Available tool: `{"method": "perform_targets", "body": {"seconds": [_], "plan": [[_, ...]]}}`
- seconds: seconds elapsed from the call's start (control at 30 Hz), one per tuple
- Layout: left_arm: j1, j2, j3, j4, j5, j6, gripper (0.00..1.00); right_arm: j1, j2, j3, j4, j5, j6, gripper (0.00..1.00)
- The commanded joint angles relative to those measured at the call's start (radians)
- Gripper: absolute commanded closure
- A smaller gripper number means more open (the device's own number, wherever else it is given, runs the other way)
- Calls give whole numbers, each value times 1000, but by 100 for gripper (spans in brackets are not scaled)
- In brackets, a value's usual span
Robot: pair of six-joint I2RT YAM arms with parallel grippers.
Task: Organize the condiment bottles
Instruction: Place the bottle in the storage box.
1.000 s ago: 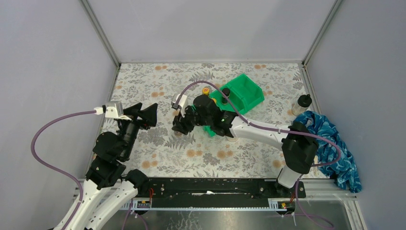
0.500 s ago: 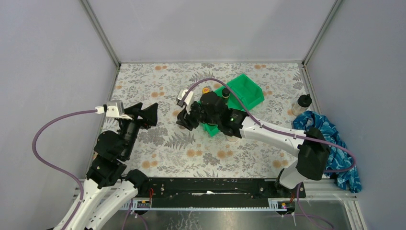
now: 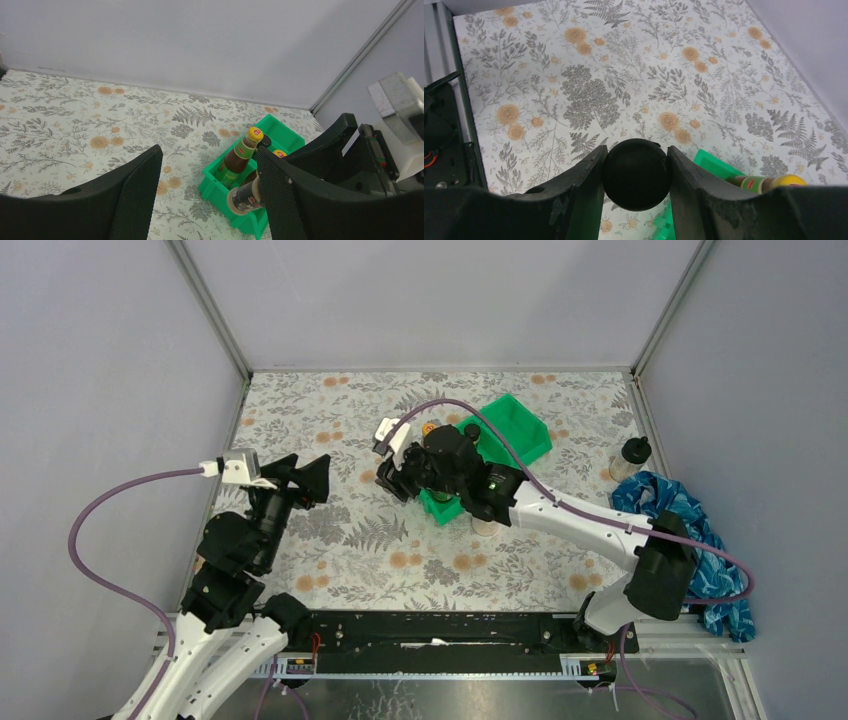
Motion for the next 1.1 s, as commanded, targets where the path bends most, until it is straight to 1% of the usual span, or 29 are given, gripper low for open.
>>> {"method": "perform_targets", "body": {"seconds": [0.0, 0.4, 0.57, 0.83, 1.07], "plan": [[10, 4, -18, 32, 11, 14, 26, -25, -52, 64, 10, 37, -31, 100], [15, 10, -19, 32, 19, 13, 26, -113, -36, 150, -22, 47, -36, 100], [20, 12, -19, 32, 23, 13, 26, -144, -32, 187, -69, 61, -31, 100], [21, 12, -18, 32, 28, 11, 26, -161, -33, 222, -99, 100, -21, 100], [23, 12, -20, 32, 32, 11, 26, -179, -42, 241, -123, 183, -12, 100]]}}
